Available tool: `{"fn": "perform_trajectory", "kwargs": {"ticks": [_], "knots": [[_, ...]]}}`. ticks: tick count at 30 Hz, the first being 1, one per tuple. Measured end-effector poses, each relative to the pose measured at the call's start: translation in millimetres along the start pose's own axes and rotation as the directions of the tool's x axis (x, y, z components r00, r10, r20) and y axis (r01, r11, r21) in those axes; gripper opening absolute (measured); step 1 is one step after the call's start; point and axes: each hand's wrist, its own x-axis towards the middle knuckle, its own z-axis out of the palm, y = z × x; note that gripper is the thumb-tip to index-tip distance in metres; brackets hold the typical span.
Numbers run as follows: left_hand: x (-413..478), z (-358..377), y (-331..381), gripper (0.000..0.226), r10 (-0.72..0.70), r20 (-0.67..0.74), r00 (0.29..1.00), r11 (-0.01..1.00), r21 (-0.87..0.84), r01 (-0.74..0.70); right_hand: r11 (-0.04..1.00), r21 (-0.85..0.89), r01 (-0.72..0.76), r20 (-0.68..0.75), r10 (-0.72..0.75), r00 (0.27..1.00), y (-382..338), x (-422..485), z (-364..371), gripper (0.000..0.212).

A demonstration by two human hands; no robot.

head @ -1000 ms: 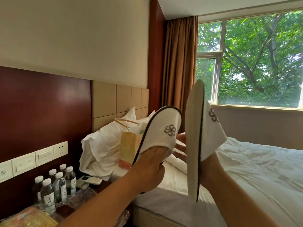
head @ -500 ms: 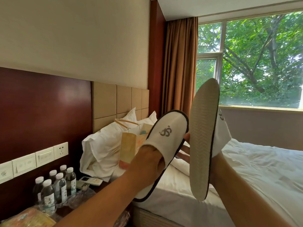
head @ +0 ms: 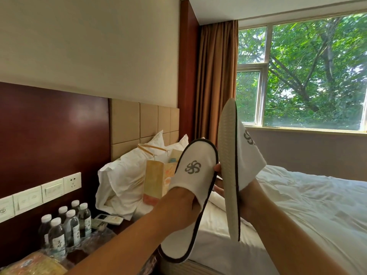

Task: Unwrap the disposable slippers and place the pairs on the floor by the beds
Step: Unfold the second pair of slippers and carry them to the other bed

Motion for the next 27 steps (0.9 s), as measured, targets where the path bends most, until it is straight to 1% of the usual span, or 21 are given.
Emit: {"fn": "perform_trajectory", "kwargs": {"ticks": [1,3,5,6,7,8,9,11,12,13,14,15,17,19,21,24,25,27], "knots": [[1.8,-0.6,1.2,0.026,-0.021,0.007,1.0,1.0,-0.015,0.021,1.0,-0.019,-0.003,-0.014,0.003,1.0,1.4,1.3,-2.0,0.03],[7.9,-5.3,1.3,0.027,-0.076,-0.011,0.997,0.996,-0.046,0.076,0.998,-0.064,0.015,-0.096,-0.021,0.995,4.9,4.4,-6.7,0.02],[15.1,-11.9,-1.3,0.027,-0.129,-0.042,0.991,0.987,-0.104,0.124,0.984,-0.174,0.034,-0.214,-0.071,0.974,7.4,6.2,-11.8,0.021],[17.5,-16.1,-0.9,0.025,-0.15,-0.047,0.988,0.98,-0.142,0.142,0.972,-0.231,0.036,-0.257,-0.096,0.961,8.2,6.8,-13.9,0.023],[19.8,-18.7,-0.6,0.028,-0.162,-0.037,0.986,0.974,-0.163,0.154,0.96,-0.277,0.037,-0.282,-0.118,0.952,8.9,6.8,-14.6,0.023],[22.2,-19.5,0.1,0.038,-0.167,-0.02,0.986,0.973,-0.166,0.161,0.948,-0.316,0.041,-0.3,-0.141,0.943,9.5,6.4,-14.0,0.023],[23.9,-19.5,1.5,0.055,-0.18,-0.001,0.984,0.971,-0.163,0.178,0.936,-0.349,0.046,-0.318,-0.165,0.934,10.0,5.9,-12.2,0.022],[27.0,-16.2,6.7,0.091,-0.239,-0.03,0.971,0.965,-0.115,0.234,0.921,-0.384,0.061,-0.342,-0.203,0.917,9.9,4.0,-4.1,0.022],[28.7,-13.1,10.3,0.099,-0.279,-0.07,0.958,0.959,-0.077,0.274,0.919,-0.389,0.069,-0.339,-0.212,0.916,10.2,3.3,0.9,0.021],[30.4,-10.9,14.5,0.101,-0.324,-0.112,0.939,0.946,-0.053,0.32,0.914,-0.4,0.073,-0.333,-0.219,0.917,10.7,2.7,5.8,0.019],[31.6,-8.9,17.0,0.099,-0.352,-0.166,0.921,0.936,-0.055,0.348,0.905,-0.418,0.075,-0.326,-0.226,0.918,11.2,2.2,10.2,0.019],[32.2,-6.4,18.0,0.094,-0.352,-0.23,0.907,0.936,-0.066,0.347,0.895,-0.44,0.078,-0.319,-0.237,0.918,11.7,2.1,13.4,0.017],[32.7,-5.9,15.6,0.079,-0.292,-0.351,0.89,0.953,-0.034,0.3,0.874,-0.477,0.095,-0.319,-0.273,0.908,10.6,2.0,15.0,0.017],[34.2,-13.1,8.1,0.071,-0.265,-0.409,0.873,0.956,0.009,0.295,0.846,-0.523,0.107,-0.347,-0.326,0.879,6.1,3.0,9.8,0.021],[34.4,-19.4,0.6,0.058,-0.237,-0.459,0.856,0.963,0.004,0.269,0.783,-0.613,0.109,-0.348,-0.391,0.852,3.8,4.2,1.5,0.019],[30.3,-12.0,1.6,0.038,-0.196,-0.445,0.874,0.97,0.045,0.241,0.652,-0.751,0.105,-0.277,-0.454,0.847,11.0,3.3,-1.7,0.018],[28.6,-8.0,3.4,0.035,-0.203,-0.428,0.88,0.965,0.065,0.254,0.638,-0.763,0.101,-0.271,-0.457,0.847,14.1,3.2,-0.4,0.018],[27.5,-6.9,4.6,0.034,-0.244,-0.406,0.88,0.957,0.045,0.286,0.645,-0.759,0.09,-0.273,-0.441,0.855,14.4,3.4,-0.3,0.02]]}}
